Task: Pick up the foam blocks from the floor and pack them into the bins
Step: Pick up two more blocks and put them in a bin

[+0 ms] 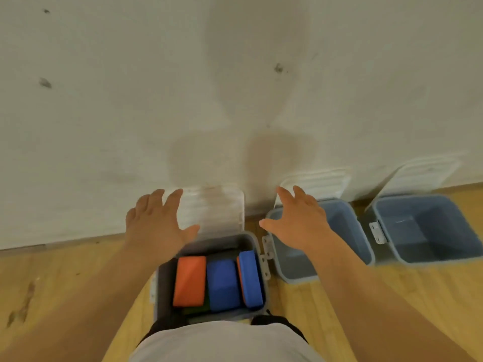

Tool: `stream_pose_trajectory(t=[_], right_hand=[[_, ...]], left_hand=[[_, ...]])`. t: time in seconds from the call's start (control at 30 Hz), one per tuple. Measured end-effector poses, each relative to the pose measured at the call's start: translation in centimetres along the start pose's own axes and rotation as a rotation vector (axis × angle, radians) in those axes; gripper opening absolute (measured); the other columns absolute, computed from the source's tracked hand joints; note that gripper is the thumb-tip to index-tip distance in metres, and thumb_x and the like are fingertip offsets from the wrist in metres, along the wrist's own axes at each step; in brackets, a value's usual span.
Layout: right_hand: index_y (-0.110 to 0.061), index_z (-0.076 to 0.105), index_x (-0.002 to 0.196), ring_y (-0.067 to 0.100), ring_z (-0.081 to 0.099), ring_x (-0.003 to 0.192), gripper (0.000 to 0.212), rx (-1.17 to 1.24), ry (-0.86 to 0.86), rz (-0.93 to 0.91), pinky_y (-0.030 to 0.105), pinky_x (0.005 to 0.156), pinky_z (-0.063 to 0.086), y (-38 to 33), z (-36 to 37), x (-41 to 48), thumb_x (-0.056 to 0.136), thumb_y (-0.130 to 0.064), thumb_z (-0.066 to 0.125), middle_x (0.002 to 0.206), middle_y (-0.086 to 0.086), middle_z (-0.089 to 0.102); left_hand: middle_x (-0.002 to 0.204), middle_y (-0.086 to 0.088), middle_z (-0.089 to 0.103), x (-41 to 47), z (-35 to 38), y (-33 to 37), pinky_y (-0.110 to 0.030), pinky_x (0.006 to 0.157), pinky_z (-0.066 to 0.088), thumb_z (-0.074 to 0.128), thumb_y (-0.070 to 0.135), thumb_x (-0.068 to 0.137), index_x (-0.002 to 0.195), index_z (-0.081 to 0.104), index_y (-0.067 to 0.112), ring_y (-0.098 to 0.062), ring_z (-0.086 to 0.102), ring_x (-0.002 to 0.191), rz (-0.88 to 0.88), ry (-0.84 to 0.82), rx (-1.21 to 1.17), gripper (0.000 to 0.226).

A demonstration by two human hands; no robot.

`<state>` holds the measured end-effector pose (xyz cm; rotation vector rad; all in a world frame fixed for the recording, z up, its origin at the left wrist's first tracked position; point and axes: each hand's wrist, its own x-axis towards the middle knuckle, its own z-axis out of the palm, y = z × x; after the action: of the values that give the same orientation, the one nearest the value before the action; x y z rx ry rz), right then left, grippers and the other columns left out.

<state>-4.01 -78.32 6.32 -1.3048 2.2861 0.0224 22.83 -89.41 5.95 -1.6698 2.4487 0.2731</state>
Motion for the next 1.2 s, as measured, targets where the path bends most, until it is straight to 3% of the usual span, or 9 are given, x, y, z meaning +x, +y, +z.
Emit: stream_pose_trajectory(t=[0.23, 0.4, 0.57, 0.7, 0.83, 1.03, 1.2], right_hand=[[-0.036, 0.005, 0.162, 0.037, 0.007, 0.155, 0.099, -0.205, -0.231, -0.181, 0.061, 0.121, 0.018, 6.3, 1.9, 1.3, 0.087, -0.072, 0.057, 0.171, 0.007, 0.000], [-0.036, 0.005, 0.162, 0.036, 0.003, 0.156, 0.098, -0.340, -0.370, -0.436, 0.062, 0.122, 0.015, 2.0, 5.9, -1.5, 0.088, -0.068, 0.060, 0.171, 0.006, -0.002], [-0.036, 0.002, 0.162, 0.035, 0.000, 0.156, 0.097, -0.618, -0.451, -0.840, 0.063, 0.121, 0.015, -5.1, 11.2, -9.2, 0.089, -0.070, 0.056, 0.171, 0.005, -0.005], [-0.037, 0.006, 0.162, 0.036, 0.003, 0.156, 0.093, -0.832, -0.486, -1.177, 0.063, 0.121, 0.017, -7.8, 17.8, -20.3, 0.089, -0.070, 0.054, 0.171, 0.004, -0.001], [-0.030, 0.010, 0.161, 0.037, 0.008, 0.155, 0.089, -1.073, -0.517, -1.471, 0.059, 0.122, 0.016, -6.2, 27.1, -34.5, 0.091, -0.067, 0.049, 0.169, 0.011, 0.008], [-0.034, -0.003, 0.162, 0.034, 0.008, 0.156, 0.095, -1.301, -0.700, -1.932, 0.052, 0.124, 0.015, 4.6, 35.1, -60.5, 0.091, -0.064, 0.053, 0.171, 0.007, 0.002], [-0.038, -0.001, 0.161, 0.032, 0.010, 0.156, 0.097, -1.475, -0.741, -2.412, 0.056, 0.122, 0.022, 14.9, 38.2, -77.7, 0.087, -0.066, 0.057, 0.171, 0.005, 0.004]], left_hand=[[0.162, -0.009, 0.026, -8.1, 5.5, 7.2, -0.051, 0.116, 0.026, 0.061, 0.071, 0.082, 0.159, 0.024, 0.031, -0.035, 0.023, 0.148, -0.298, -0.116, -0.098, 0.095], [0.167, -0.007, 0.014, -18.6, 8.4, 6.2, -0.050, 0.121, 0.018, 0.049, 0.078, 0.086, 0.161, 0.009, 0.035, -0.033, 0.012, 0.153, -0.583, -0.176, -0.223, 0.096], [0.169, -0.006, 0.008, -33.6, 11.8, 6.6, -0.050, 0.123, 0.012, 0.045, 0.077, 0.088, 0.161, 0.003, 0.037, -0.032, 0.006, 0.155, -0.978, -0.171, -0.364, 0.093], [0.169, -0.004, 0.010, -49.1, 16.3, 10.1, -0.050, 0.124, 0.013, 0.045, 0.079, 0.087, 0.161, 0.002, 0.038, -0.031, 0.006, 0.155, -1.392, -0.115, -0.522, 0.095], [0.168, -0.004, 0.013, -64.8, 22.5, 17.4, -0.051, 0.124, 0.018, 0.047, 0.080, 0.085, 0.160, 0.004, 0.039, -0.029, 0.008, 0.155, -1.763, -0.044, -0.687, 0.096], [0.166, -0.008, 0.017, -87.4, 27.3, 37.6, -0.051, 0.123, 0.021, 0.051, 0.080, 0.083, 0.161, 0.008, 0.038, -0.034, 0.013, 0.153, -2.394, 0.037, -0.884, 0.098], [0.165, -0.008, 0.020, -94.8, 26.2, 53.8, -0.049, 0.122, 0.023, 0.050, 0.081, 0.082, 0.160, 0.011, 0.034, -0.033, 0.018, 0.151, -2.893, 0.072, -0.873, 0.099]])
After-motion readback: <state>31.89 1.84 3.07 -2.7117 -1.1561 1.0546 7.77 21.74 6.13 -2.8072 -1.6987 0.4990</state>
